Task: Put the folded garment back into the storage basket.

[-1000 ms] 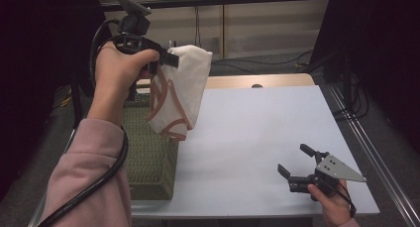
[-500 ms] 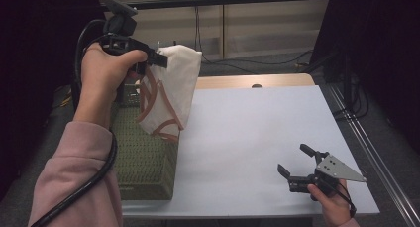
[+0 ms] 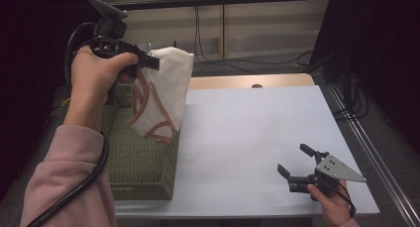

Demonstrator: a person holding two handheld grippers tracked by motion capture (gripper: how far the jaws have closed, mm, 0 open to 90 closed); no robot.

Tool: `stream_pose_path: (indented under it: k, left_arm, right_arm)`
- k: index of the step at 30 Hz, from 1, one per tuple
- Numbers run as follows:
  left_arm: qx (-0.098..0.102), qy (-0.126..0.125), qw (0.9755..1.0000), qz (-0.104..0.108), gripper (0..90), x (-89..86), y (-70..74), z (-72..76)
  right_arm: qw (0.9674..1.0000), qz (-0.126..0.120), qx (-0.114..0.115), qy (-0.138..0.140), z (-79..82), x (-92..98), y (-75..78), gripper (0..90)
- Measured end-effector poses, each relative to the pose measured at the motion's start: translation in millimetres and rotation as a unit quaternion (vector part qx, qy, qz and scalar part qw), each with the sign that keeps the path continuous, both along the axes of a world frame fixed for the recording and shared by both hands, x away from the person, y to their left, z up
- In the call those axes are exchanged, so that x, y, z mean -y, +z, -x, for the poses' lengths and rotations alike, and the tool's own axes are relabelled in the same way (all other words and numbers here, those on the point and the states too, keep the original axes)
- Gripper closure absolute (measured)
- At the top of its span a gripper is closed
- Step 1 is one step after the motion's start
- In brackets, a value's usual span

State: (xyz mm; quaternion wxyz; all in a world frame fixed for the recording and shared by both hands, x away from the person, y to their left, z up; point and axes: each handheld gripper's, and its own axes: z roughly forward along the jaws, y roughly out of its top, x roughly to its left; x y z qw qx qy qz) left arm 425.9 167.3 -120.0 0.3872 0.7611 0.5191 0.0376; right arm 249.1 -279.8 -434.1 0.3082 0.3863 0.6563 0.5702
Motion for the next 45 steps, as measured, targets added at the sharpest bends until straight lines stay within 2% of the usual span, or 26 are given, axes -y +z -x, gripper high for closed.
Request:
stream_pose_path:
  k: [5,6,7,9,16,17,18,21,22,23,29,30,34,35,36,37,38,39,40,43,44,45]
  left_arm:
    - [0.004,-0.01,0.9999,-0.01,83.5,-5.9,0.8,0.7]
    - [0.003,0.003,1.0,0.001,83.5,-5.5,0.5,1.5]
    - [0.002,-0.014,0.9998,-0.014,83.4,-9.5,0.9,0.9]
    - [0.002,0.0,1.0,-0.003,83.4,-11.0,0.1,2.2]
    - [0.002,0.007,1.0,0.001,83.4,-20.6,-2.2,4.1]
    - [0.001,-0.008,0.9999,-0.015,83.4,-24.8,-2.3,3.6]
    - [0.0,0.011,0.9999,-0.001,83.4,-25.3,-3.5,5.0]
    - [0.0,0.011,0.9999,-0.002,83.4,-28.5,-3.6,6.1]
    - [-0.002,-0.004,0.9999,-0.016,83.4,-32.6,-2.8,6.3]
    - [0.003,0.013,0.9999,-0.006,83.4,-32.8,-4.1,7.7]
    - [-0.002,0.021,0.9998,0.0,83.4,-39.1,-8.1,9.6]
    - [0.0,0.013,0.9999,-0.006,83.4,-41.5,-9.4,9.3]
    - [-0.002,0.016,0.9999,-0.005,83.4,-45.5,-14.8,10.4]
    - [-0.006,-0.01,0.9996,-0.026,83.4,-51.9,-15.2,9.8]
    - [0.0,0.026,0.9997,0.003,83.4,-47.6,-17.7,10.9]
    - [-0.005,0.024,0.9997,0.002,83.4,-49.3,-18.8,11.1]
    - [-0.001,0.023,0.9997,-0.002,83.4,-51.5,-19.8,10.9]
    - [-0.007,0.007,0.9998,-0.018,83.4,-55.6,-20.0,10.5]
    - [-0.004,0.029,0.9996,0.001,83.4,-53.9,-21.8,11.7]
    - [-0.004,0.026,0.9996,-0.002,83.4,-59.0,-25.0,11.9]
    - [-0.005,0.033,0.9994,0.002,83.4,-59.4,-26.4,12.3]
    - [-0.005,0.02,0.9997,-0.01,83.4,-63.0,-27.5,11.8]
  right_arm:
    - [1.0,0.004,-0.004,-0.003,0.6,0.7,0.4,0.7]
    - [1.0,0.003,-0.002,-0.001,0.3,0.5,0.2,0.7]
    - [1.0,0.0,0.002,0.002,-0.3,0.2,-0.1,0.8]
    - [1.0,-0.001,-0.001,0.0,0.1,0.2,0.1,0.7]
    - [1.0,-0.001,0.0,0.001,0.0,0.0,0.1,0.8]
    - [1.0,0.0,0.003,0.0,0.1,-0.1,0.3,0.7]
    - [1.0,-0.001,0.006,0.002,-0.4,-0.2,0.0,0.8]
    - [1.0,-0.002,0.001,0.0,0.3,0.1,0.0,0.7]
    - [1.0,-0.001,0.001,-0.001,0.3,0.2,-0.1,0.7]
    - [1.0,-0.001,0.001,-0.001,0.2,0.1,-0.1,0.7]
    - [0.9999,0.001,0.01,0.002,-0.9,-0.2,-0.3,0.7]
    - [1.0,0.002,0.009,0.001,-0.7,-0.1,-0.2,0.7]
    - [1.0,0.001,0.008,0.001,-0.4,-0.2,-0.2,0.7]
    - [1.0,0.002,0.008,0.0,-0.5,-0.2,-0.3,0.7]
    - [1.0,0.003,0.005,-0.001,-0.4,-0.3,-0.1,0.7]
    - [1.0,0.003,0.005,-0.001,-0.4,-0.3,-0.1,0.7]
    - [1.0,0.002,0.006,0.0,-0.5,-0.6,-0.2,0.7]
    - [1.0,0.002,0.006,0.001,-0.3,-0.8,-0.1,0.7]
    - [1.0,0.002,0.006,0.001,-0.3,-0.8,-0.1,0.7]
    - [1.0,0.003,0.005,-0.001,0.1,-0.7,0.1,0.7]
    - [1.0,0.004,0.007,0.001,0.0,-0.3,0.1,0.7]
    - [1.0,0.004,0.007,0.001,0.0,-0.3,0.1,0.7]
